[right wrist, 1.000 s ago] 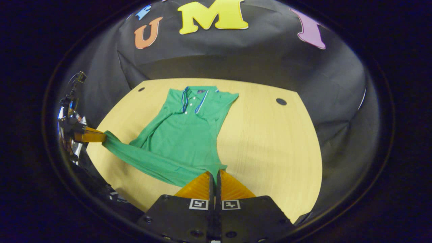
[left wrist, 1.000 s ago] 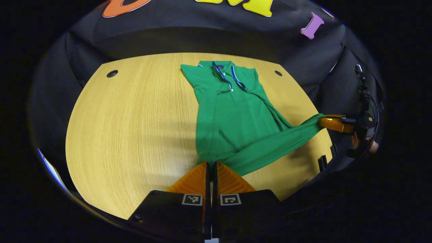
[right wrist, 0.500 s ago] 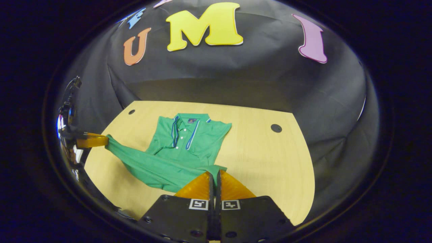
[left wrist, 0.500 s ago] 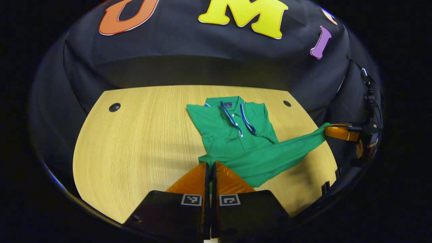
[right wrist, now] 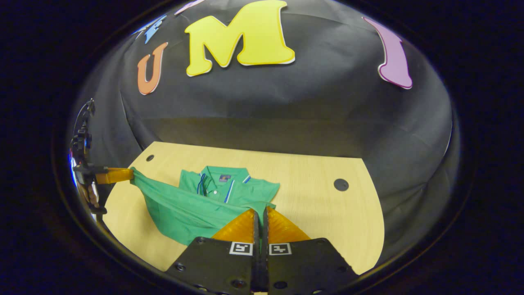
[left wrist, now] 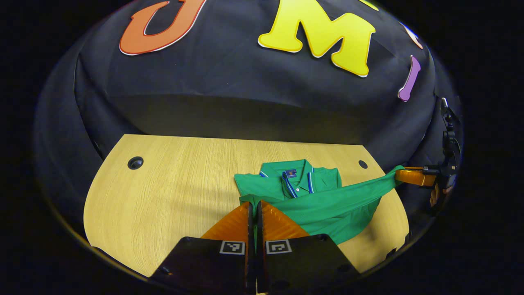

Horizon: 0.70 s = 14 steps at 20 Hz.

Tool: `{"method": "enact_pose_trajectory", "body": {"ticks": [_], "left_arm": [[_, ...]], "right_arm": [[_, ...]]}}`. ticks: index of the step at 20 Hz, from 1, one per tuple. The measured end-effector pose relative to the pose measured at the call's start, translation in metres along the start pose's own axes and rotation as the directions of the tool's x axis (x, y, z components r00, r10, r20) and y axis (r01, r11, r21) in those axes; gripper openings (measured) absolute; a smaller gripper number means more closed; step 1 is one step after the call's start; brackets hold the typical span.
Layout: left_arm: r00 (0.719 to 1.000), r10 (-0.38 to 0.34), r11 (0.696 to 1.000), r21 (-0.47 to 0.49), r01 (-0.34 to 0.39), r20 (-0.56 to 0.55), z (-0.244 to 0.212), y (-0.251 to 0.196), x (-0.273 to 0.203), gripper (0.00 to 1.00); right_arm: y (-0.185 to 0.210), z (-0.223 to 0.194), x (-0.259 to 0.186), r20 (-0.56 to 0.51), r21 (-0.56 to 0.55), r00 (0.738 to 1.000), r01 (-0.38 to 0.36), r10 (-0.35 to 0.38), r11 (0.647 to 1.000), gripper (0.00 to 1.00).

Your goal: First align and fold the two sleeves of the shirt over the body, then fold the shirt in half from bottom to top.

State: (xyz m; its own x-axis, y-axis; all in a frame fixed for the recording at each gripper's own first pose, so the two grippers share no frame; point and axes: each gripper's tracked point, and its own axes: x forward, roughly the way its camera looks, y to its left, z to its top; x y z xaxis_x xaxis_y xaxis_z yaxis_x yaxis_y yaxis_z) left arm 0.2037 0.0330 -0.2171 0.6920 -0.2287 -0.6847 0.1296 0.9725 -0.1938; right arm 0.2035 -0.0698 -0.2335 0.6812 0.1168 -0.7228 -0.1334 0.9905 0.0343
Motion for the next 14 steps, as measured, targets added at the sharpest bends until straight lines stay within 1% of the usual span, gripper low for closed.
{"method": "enact_pose_trajectory", "body": {"ticks": [2,5,7,10,14], "left_arm": [[1.000,0.017,1.000,0.018,-0.018,0.026,0.011,0.004,0.020,0.06],[0.998,0.019,1.000,0.015,-0.020,0.063,0.024,0.004,0.050,0.06],[0.995,0.034,0.999,0.022,-0.036,0.094,0.033,0.008,0.070,0.06],[0.990,0.066,0.997,0.041,-0.072,0.127,0.037,0.020,0.099,0.06],[0.989,0.092,0.994,0.046,-0.098,0.112,0.025,0.038,0.130,0.07]], "right_arm": [[-0.001,0.011,0.022,0.009,-0.003,1.000,0.005,-0.005,1.000,0.00],[-0.001,0.027,0.054,0.026,-0.004,1.000,0.001,-0.001,1.000,0.00],[-0.002,0.036,0.074,0.036,0.007,0.999,-0.003,0.002,1.000,0.00],[-0.007,0.038,0.109,0.036,0.009,0.999,-0.009,0.008,1.000,0.00],[-0.007,0.027,0.147,0.018,0.016,1.000,-0.014,0.014,1.000,0.00]]}}
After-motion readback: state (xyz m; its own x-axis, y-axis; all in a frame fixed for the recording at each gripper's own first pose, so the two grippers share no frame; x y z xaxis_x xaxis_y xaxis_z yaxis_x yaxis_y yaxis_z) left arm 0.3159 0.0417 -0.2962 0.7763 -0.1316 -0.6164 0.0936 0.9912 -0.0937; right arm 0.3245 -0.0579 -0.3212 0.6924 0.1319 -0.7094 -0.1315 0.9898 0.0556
